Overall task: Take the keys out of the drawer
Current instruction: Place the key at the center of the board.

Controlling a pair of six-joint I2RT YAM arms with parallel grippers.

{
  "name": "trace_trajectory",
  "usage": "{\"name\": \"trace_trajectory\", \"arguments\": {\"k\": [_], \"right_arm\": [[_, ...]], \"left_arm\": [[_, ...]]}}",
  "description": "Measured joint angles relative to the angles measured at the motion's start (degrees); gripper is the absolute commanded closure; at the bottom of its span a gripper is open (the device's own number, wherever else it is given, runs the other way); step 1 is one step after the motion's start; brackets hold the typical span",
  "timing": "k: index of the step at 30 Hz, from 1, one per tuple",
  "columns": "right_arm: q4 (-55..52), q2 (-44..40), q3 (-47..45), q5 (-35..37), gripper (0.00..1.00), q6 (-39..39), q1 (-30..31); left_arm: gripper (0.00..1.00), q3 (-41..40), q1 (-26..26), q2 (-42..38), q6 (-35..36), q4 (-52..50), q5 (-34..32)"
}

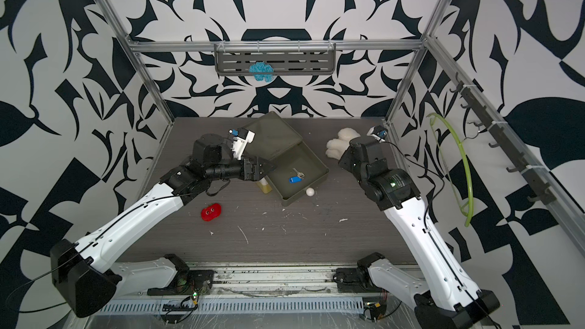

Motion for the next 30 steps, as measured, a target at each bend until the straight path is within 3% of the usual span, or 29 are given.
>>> {"name": "trace_trajectory", "arguments": {"k": [6, 15, 30], "right_arm": [[-5.9, -0.9, -1.4, 1.8, 1.00, 2.6, 0.0], [-9.1, 0.4, -5.6, -1.0, 1.00, 4.8, -0.3], [-0.8, -0.5, -22.6, -10.3, 1.00, 5.6, -6.1]], "left_arm": [[0.01, 2.3, -2.1, 2.4, 2.1, 0.0, -0.3], [0.01, 3.8, -3.8, 5.0, 5.3, -0.3, -1.0], [0.01, 7.4, -7.8, 8.0, 7.0, -2.6, -4.6]]}}
